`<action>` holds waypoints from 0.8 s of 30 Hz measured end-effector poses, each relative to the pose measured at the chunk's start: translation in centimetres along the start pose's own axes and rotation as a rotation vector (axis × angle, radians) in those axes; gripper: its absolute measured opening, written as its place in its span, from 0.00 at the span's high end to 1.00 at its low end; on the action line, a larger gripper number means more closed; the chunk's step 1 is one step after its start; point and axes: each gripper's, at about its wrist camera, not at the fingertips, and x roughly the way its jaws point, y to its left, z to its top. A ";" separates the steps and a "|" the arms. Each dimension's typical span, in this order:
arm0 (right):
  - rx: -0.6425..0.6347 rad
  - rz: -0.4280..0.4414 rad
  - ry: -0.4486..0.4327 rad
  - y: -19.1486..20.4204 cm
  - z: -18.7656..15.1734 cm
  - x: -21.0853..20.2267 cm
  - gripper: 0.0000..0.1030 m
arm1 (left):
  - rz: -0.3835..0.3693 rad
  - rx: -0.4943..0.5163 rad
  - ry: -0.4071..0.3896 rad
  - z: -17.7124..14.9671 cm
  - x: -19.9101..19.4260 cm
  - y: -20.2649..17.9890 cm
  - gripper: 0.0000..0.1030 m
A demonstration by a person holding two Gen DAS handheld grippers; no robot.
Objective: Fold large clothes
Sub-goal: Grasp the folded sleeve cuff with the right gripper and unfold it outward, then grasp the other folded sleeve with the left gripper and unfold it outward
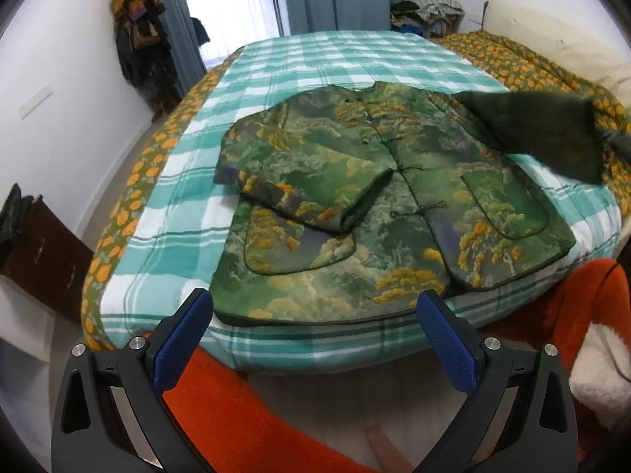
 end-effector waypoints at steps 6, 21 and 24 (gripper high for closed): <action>0.042 -0.438 -0.016 -12.6 1.1 0.2 0.73 | 0.014 0.003 -0.004 1.0 1.0 0.8 0.00; 0.152 -0.088 0.041 -0.7 -6.3 -2.9 0.40 | -0.149 0.277 0.085 7.3 11.9 -0.9 0.00; 0.117 0.020 0.072 3.7 -7.1 -2.8 0.40 | -0.109 0.355 0.112 7.9 16.3 -3.1 0.00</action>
